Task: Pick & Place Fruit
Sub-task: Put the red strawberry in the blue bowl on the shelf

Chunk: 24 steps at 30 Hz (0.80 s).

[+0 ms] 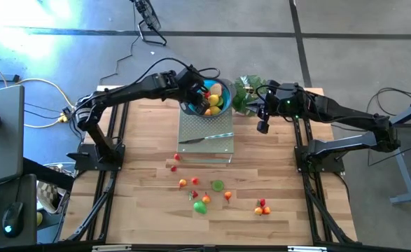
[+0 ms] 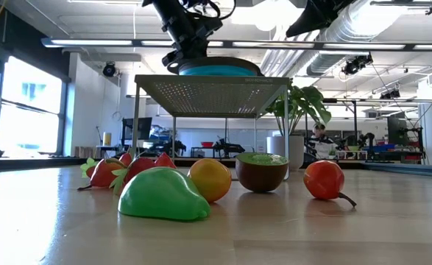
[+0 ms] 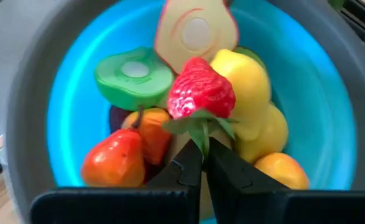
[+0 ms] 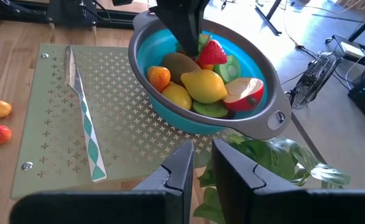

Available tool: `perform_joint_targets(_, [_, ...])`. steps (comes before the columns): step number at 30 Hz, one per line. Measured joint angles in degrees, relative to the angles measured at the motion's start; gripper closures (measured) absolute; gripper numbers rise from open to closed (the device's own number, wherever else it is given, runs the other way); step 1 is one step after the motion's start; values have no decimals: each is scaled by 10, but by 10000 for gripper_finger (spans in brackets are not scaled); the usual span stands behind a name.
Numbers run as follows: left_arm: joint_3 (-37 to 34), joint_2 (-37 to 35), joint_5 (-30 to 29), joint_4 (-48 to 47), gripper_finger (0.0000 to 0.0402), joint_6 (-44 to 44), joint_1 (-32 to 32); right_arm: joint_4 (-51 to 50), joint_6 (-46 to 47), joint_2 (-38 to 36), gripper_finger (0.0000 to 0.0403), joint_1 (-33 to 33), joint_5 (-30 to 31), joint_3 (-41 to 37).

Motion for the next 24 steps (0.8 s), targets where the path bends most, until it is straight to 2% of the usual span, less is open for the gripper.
perform_joint_targets(10, [0,-7,0,2,314,-3,0,0,0,0,350,0,0,0])
perform_joint_targets(16, [1,-51,3,1,308,-3,0,0,0,0,350,0,0,0])
perform_joint_targets(24, [1,-103,49,-27,308,-5,0,0,0,0,350,0,0,0])
